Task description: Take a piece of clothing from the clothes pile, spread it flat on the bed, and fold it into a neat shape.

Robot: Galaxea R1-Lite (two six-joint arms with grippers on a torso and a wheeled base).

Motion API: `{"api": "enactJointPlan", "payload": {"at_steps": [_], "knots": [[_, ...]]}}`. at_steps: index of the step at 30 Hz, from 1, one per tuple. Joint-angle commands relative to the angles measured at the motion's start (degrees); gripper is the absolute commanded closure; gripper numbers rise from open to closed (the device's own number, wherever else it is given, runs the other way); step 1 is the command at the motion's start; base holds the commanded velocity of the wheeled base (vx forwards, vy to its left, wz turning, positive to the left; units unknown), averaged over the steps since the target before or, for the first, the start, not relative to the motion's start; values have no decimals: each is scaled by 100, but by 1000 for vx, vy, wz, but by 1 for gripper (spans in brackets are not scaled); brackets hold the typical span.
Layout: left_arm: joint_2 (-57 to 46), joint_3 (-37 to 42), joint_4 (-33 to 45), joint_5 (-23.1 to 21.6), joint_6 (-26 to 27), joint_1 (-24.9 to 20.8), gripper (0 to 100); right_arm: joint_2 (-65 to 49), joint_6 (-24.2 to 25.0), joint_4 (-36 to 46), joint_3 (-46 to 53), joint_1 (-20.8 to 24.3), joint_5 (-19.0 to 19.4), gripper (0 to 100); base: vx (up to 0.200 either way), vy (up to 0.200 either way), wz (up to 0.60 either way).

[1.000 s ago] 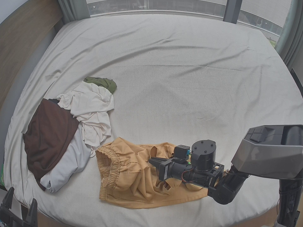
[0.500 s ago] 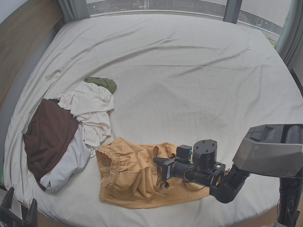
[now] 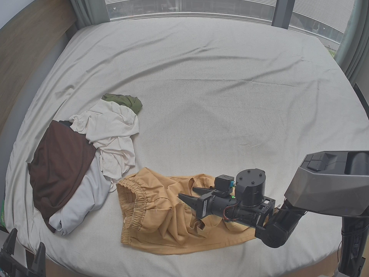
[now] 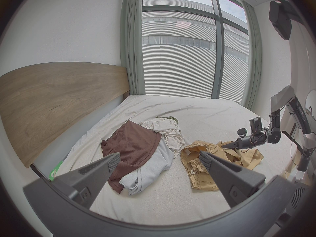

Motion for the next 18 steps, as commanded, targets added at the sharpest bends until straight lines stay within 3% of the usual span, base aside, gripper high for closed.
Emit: {"api": "enactJointPlan", "payload": {"at_steps": [1, 9, 10, 18], "knots": [[-93, 101, -2, 4, -3, 2, 0, 109, -7, 32, -150, 28, 1, 0, 0, 0, 0], [-93, 101, -2, 4, -3, 2, 0, 206, 1, 32, -264, 28, -17, 0, 0, 0, 0], [-93, 101, -2, 4, -3, 2, 0, 214, 1, 32, -273, 28, -25, 100, 0, 0, 0], [-93, 101, -2, 4, -3, 2, 0, 302, 1, 32, -291, 28, -69, 100, 0, 0, 0]]}}
